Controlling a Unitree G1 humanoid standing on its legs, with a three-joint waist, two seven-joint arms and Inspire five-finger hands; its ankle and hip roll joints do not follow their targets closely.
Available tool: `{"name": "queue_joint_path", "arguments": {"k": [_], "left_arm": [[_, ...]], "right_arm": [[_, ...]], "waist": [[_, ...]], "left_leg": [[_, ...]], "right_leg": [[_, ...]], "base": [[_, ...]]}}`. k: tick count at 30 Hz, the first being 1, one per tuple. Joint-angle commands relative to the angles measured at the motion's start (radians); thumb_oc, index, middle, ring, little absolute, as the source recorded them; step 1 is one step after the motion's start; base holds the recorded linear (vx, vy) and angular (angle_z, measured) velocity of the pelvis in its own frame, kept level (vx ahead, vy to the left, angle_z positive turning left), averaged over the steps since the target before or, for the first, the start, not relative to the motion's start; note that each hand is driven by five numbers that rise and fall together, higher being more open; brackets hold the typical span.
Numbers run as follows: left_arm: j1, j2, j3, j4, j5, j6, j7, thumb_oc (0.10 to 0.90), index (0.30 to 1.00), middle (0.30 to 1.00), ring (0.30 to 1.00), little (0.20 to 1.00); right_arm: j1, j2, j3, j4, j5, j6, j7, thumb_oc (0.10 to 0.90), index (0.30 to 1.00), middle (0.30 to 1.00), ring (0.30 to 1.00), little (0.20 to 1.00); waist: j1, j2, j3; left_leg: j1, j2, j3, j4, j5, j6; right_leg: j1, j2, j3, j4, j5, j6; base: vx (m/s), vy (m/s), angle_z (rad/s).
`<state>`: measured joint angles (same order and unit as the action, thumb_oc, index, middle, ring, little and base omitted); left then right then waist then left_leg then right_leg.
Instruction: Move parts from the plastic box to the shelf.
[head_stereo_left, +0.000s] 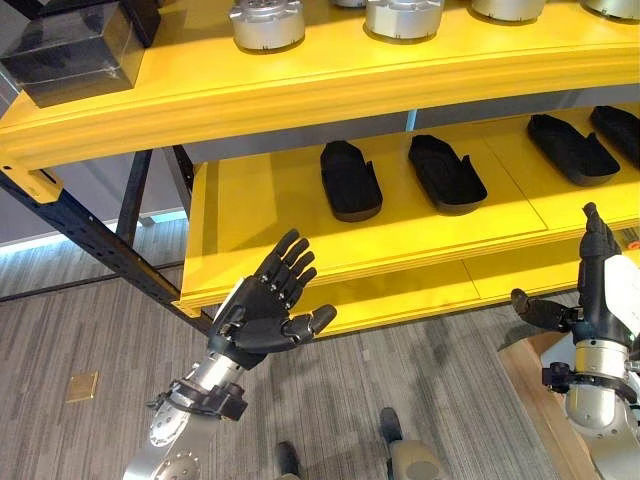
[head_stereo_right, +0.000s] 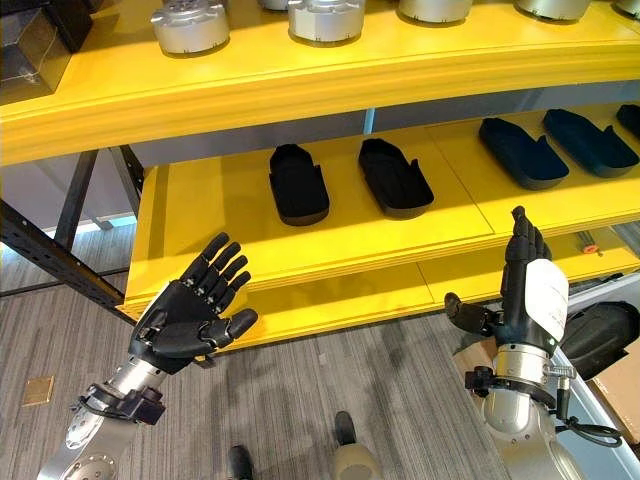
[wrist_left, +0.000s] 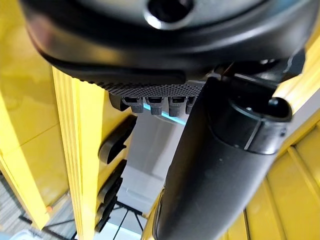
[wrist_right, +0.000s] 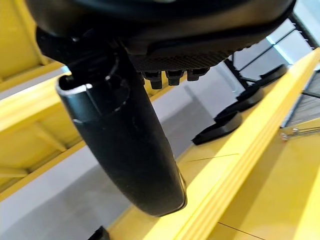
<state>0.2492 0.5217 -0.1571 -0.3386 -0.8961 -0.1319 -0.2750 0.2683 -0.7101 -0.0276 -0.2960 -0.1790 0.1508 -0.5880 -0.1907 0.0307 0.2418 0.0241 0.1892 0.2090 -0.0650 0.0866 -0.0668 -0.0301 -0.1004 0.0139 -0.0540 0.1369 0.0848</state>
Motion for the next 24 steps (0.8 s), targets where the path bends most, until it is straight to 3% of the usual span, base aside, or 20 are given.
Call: {"name": "queue_joint_path", "arguments": {"k": [1,3,9,12,13,18,20,24], "left_arm": [[-0.085,-0.015,0.063,-0.078,0.01,-0.123,-0.033,0.9,1.0,1.0,1.0,1.0],[-0.097,-0.018,0.063,-0.078,0.031,-0.115,-0.043,0.9,1.0,1.0,1.0,1.0],[-0.122,-0.018,0.024,-0.084,0.062,-0.093,-0.02,0.9,1.0,1.0,1.0,1.0],[-0.107,-0.013,0.035,-0.073,0.084,-0.12,0.013,0.9,1.0,1.0,1.0,1.0],[-0.096,-0.008,0.048,-0.067,0.094,-0.132,0.03,0.9,1.0,1.0,1.0,1.0],[-0.077,0.015,0.077,-0.064,0.078,-0.128,0.022,0.9,1.0,1.0,1.0,1.0],[-0.066,0.026,0.087,-0.065,0.063,-0.128,0.016,0.9,1.0,1.0,1.0,1.0],[-0.046,0.036,0.115,-0.08,0.051,-0.102,0.025,0.9,1.0,1.0,1.0,1.0]], "right_arm": [[-0.102,-0.009,-0.075,-0.012,-0.005,-0.037,-0.062,0.9,1.0,1.0,1.0,1.0],[-0.106,0.013,-0.071,-0.006,-0.014,-0.028,-0.054,0.9,1.0,1.0,1.0,1.0],[-0.074,0.042,-0.1,0.016,0.012,-0.032,-0.026,0.9,1.0,1.0,1.0,1.0],[-0.081,0.042,-0.097,0.017,0.002,-0.053,0.018,0.9,1.0,1.0,1.0,1.0],[-0.089,0.038,-0.09,0.012,0.014,-0.047,0.034,0.9,1.0,1.0,1.0,1.0],[-0.052,0.046,-0.116,0.017,0.029,-0.064,0.027,0.9,1.0,1.0,1.0,1.0],[-0.052,0.061,-0.12,0.023,0.02,-0.072,0.025,0.9,1.0,1.0,1.0,1.0],[-0.105,0.065,-0.097,0.03,0.009,-0.043,0.042,0.9,1.0,1.0,1.0,1.0]], "waist": [[-0.011,-0.037,-0.07],[-0.008,-0.04,-0.072],[-0.042,-0.048,-0.071],[-0.02,-0.058,-0.06],[-0.001,-0.065,-0.051],[0.011,-0.065,-0.048],[0.032,-0.066,-0.051],[0.069,-0.08,-0.056]], "left_leg": [[0.082,-0.108,-0.057,0.035,-0.164,0.05],[0.084,-0.153,-0.093,0.038,-0.194,0.082],[0.115,-0.218,-0.075,-0.002,-0.221,0.129],[0.133,-0.217,-0.027,-0.018,-0.223,0.129],[0.134,-0.203,0.01,-0.022,-0.21,0.124],[0.124,-0.164,0.049,-0.021,-0.183,0.124],[0.104,-0.146,0.077,-0.009,-0.174,0.131],[0.102,-0.119,0.158,0.017,-0.195,0.12]], "right_leg": [[0.033,-0.003,0.095,0.021,-0.089,0.045],[0.017,0.003,0.141,0.026,-0.075,0.057],[-0.043,-0.015,0.198,-0.003,0.009,0.107],[-0.056,-0.028,0.121,-0.024,0.035,0.12],[-0.073,-0.041,0.067,-0.012,0.045,0.119],[-0.063,-0.075,0.027,0.108,0.012,0.104],[-0.038,-0.126,-0.025,0.182,0.009,0.087],[-0.002,-0.218,-0.142,0.181,0.053,0.109]], "base": [[-0.01,0.256,-0.18],[-0.02,0.344,-0.49],[-0.01,0.32,-0.39],[-0.07,0.119,-0.78],[-0.14,0.018,-1.1],[-0.12,-0.033,-1.22],[-0.13,-0.127,-0.39],[-0.08,-0.195,-0.64]]}}
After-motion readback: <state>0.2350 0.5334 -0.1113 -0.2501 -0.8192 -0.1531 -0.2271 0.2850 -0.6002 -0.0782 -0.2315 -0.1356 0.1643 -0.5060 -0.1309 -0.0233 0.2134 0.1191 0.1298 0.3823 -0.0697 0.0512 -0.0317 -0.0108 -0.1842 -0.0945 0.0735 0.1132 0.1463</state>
